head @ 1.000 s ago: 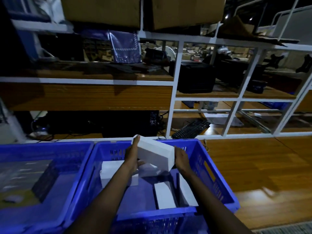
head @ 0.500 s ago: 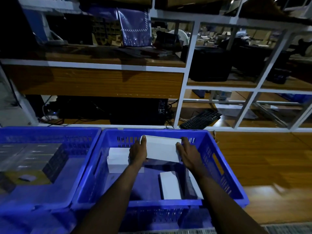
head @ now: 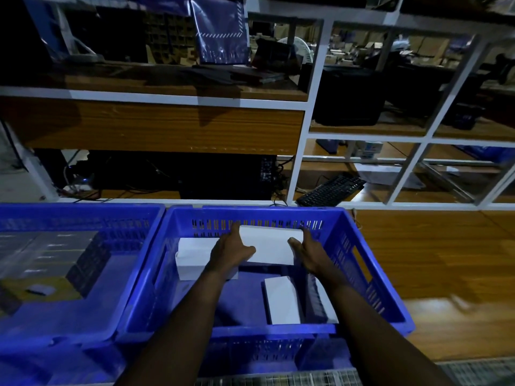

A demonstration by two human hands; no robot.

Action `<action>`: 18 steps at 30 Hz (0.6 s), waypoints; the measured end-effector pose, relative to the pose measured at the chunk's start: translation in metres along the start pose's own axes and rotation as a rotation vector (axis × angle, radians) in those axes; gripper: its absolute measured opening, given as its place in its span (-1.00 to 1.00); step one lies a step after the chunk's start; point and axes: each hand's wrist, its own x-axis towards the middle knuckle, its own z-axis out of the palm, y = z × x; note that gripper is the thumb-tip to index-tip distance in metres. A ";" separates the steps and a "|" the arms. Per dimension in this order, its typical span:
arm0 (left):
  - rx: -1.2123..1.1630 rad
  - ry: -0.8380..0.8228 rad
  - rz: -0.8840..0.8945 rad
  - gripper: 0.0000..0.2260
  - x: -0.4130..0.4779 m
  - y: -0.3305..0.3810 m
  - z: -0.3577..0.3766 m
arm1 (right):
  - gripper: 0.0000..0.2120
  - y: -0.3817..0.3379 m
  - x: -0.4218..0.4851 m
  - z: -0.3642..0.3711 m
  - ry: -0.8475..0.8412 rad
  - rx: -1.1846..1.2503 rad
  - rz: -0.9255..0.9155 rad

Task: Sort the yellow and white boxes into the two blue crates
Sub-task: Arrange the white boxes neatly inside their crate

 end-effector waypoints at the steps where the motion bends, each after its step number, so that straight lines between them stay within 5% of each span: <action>1: 0.021 -0.002 0.010 -0.19 0.001 -0.001 0.001 | -0.34 -0.001 -0.001 0.000 -0.005 -0.010 -0.004; 13: -0.064 -0.022 0.039 -0.36 0.009 -0.003 0.002 | -0.43 -0.004 -0.004 0.002 0.138 -0.034 0.087; 18: 0.067 -0.041 0.042 -0.33 0.004 -0.008 0.007 | -0.56 0.000 -0.004 0.004 0.057 -0.048 0.006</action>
